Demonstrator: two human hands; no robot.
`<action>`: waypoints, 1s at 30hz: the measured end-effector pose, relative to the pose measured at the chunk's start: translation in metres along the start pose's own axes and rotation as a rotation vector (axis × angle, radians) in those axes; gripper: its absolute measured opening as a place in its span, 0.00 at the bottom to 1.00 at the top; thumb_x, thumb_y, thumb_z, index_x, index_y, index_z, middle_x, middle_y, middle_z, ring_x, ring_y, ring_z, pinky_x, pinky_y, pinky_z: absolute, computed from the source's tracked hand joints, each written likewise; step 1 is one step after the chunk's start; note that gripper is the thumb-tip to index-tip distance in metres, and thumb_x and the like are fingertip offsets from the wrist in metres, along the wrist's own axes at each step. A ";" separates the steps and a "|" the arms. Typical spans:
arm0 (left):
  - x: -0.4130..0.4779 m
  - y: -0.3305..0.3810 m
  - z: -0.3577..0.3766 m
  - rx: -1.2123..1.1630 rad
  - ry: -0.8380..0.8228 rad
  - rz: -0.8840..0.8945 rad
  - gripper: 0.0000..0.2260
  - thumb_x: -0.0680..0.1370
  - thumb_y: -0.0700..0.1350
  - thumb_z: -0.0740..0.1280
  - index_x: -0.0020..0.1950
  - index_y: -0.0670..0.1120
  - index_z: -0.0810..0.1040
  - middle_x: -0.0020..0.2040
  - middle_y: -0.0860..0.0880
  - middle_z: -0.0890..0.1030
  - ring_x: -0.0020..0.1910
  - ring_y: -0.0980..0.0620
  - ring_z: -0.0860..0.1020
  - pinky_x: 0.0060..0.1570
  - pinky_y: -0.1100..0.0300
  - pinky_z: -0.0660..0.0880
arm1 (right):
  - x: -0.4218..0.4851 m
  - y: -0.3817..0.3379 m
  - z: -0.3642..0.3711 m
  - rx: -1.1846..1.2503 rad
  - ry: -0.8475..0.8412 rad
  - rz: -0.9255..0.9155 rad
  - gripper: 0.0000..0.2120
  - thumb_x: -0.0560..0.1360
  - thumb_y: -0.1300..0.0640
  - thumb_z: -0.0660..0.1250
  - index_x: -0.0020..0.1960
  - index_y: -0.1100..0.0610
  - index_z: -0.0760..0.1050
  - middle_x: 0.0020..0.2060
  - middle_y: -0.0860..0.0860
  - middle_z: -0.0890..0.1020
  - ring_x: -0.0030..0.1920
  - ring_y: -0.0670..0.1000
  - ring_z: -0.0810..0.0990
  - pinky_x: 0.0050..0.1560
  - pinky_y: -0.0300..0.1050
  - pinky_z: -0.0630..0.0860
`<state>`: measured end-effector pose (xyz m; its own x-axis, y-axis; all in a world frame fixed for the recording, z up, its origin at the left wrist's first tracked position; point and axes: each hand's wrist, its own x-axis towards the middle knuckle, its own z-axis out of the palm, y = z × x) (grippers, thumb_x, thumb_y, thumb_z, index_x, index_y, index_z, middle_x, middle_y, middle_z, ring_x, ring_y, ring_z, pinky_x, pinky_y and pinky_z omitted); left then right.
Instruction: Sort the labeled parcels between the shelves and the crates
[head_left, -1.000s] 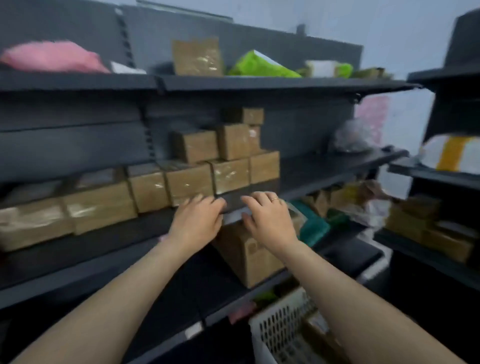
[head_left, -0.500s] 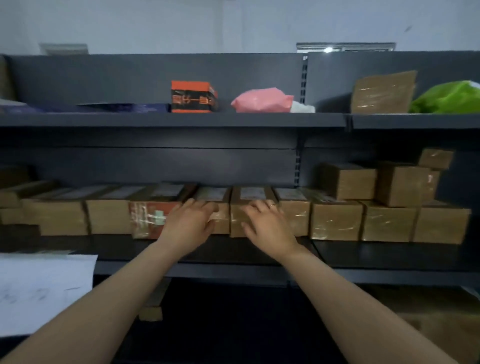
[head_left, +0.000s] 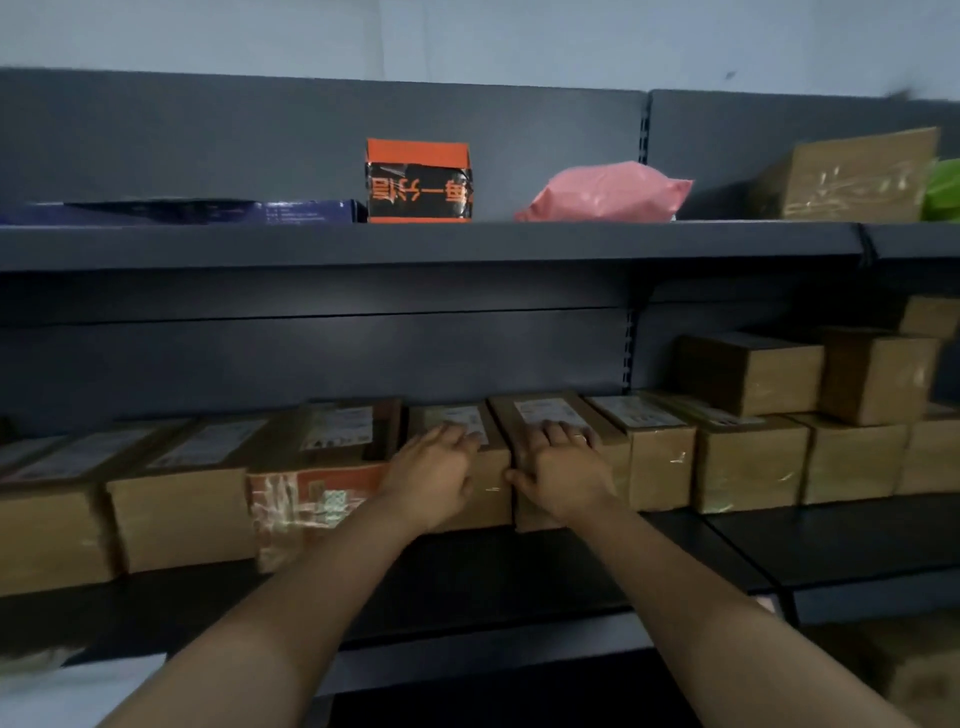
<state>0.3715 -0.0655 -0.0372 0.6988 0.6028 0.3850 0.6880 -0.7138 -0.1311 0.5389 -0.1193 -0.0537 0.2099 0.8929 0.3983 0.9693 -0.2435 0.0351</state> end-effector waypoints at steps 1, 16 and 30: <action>0.009 0.002 0.006 -0.018 -0.032 -0.002 0.27 0.78 0.47 0.60 0.76 0.47 0.57 0.76 0.47 0.59 0.74 0.49 0.58 0.71 0.56 0.58 | 0.000 0.003 0.002 -0.009 0.007 -0.013 0.33 0.78 0.37 0.56 0.76 0.55 0.59 0.74 0.55 0.65 0.74 0.56 0.62 0.73 0.55 0.55; -0.013 0.035 0.006 -0.022 0.108 -0.079 0.24 0.77 0.61 0.54 0.70 0.51 0.68 0.66 0.50 0.74 0.66 0.48 0.69 0.62 0.54 0.65 | -0.047 0.019 -0.018 0.078 0.367 -0.092 0.26 0.79 0.46 0.48 0.41 0.55 0.83 0.38 0.53 0.85 0.42 0.58 0.82 0.45 0.52 0.78; -0.091 0.087 -0.035 -0.206 0.211 -0.374 0.14 0.80 0.54 0.55 0.62 0.55 0.75 0.64 0.54 0.73 0.64 0.50 0.68 0.57 0.53 0.61 | -0.114 0.042 -0.045 0.203 0.359 -0.061 0.15 0.79 0.49 0.57 0.59 0.49 0.78 0.58 0.47 0.80 0.63 0.53 0.72 0.61 0.52 0.64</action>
<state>0.3611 -0.1952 -0.0515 0.3406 0.7616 0.5513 0.8168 -0.5301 0.2277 0.5499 -0.2487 -0.0566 0.1280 0.7056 0.6970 0.9917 -0.0828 -0.0982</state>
